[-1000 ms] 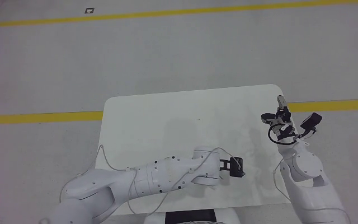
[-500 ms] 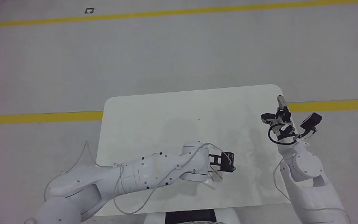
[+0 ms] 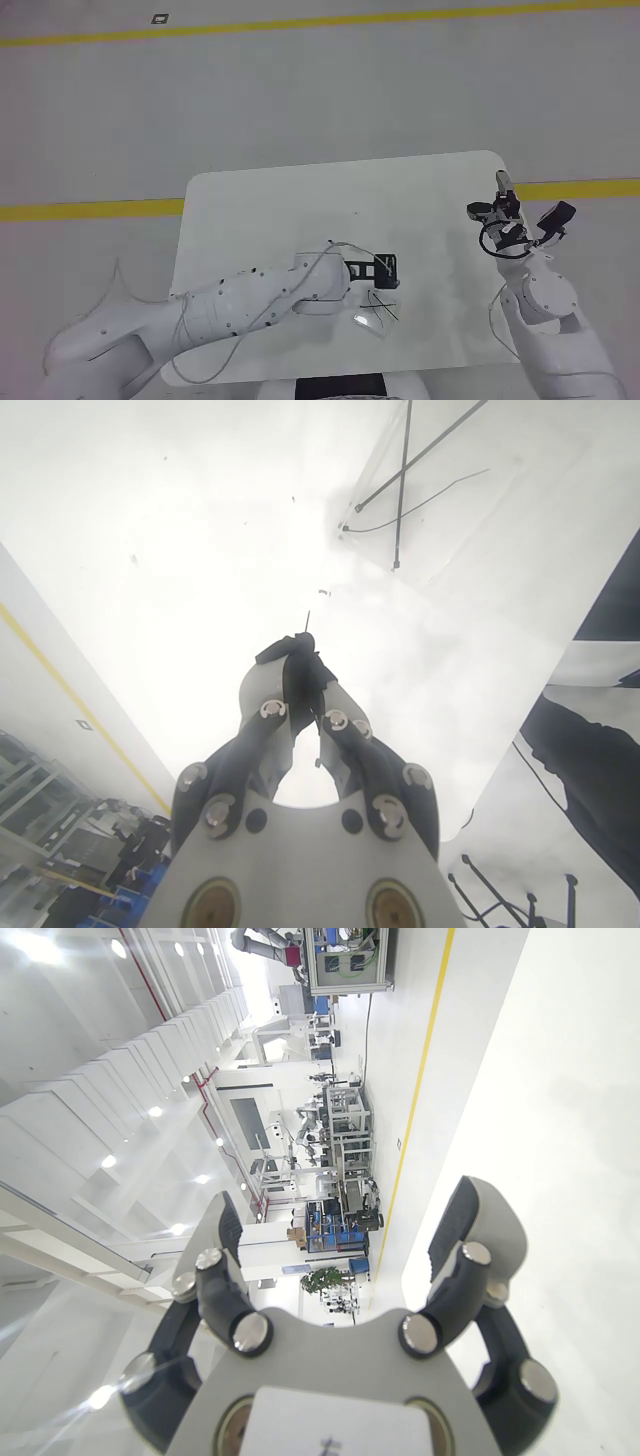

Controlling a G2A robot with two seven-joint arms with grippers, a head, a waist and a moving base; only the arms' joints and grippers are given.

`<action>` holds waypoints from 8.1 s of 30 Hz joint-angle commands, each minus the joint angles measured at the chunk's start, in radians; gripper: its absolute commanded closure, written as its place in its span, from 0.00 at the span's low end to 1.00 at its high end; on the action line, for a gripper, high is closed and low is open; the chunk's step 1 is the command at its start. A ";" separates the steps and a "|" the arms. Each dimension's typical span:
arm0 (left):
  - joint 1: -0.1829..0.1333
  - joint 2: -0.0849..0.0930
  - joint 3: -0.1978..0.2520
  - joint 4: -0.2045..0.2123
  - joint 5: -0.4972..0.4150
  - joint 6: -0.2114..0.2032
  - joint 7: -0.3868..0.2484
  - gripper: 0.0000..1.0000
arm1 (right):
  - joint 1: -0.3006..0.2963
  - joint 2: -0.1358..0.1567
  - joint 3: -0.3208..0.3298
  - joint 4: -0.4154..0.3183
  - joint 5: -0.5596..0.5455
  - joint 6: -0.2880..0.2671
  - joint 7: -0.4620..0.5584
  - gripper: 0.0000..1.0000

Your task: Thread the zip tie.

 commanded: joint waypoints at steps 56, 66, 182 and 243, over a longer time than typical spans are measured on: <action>0.595 0.311 -0.697 -0.090 -0.368 -0.017 0.948 1.00 | 0.000 0.000 0.000 0.000 0.000 0.000 0.000 0.00; 0.600 0.341 -0.693 -0.067 -0.451 -0.017 1.020 1.00 | 0.000 0.000 0.000 0.000 0.000 0.000 0.000 0.00; 0.430 0.075 -0.362 0.299 -1.173 -0.017 1.559 1.00 | 0.095 -0.080 -0.483 0.084 -0.086 -0.340 0.297 0.67; 0.430 0.075 -0.362 0.299 -1.173 -0.017 1.559 0.00 | 0.084 -0.118 -0.461 0.089 -0.275 -0.340 0.208 1.00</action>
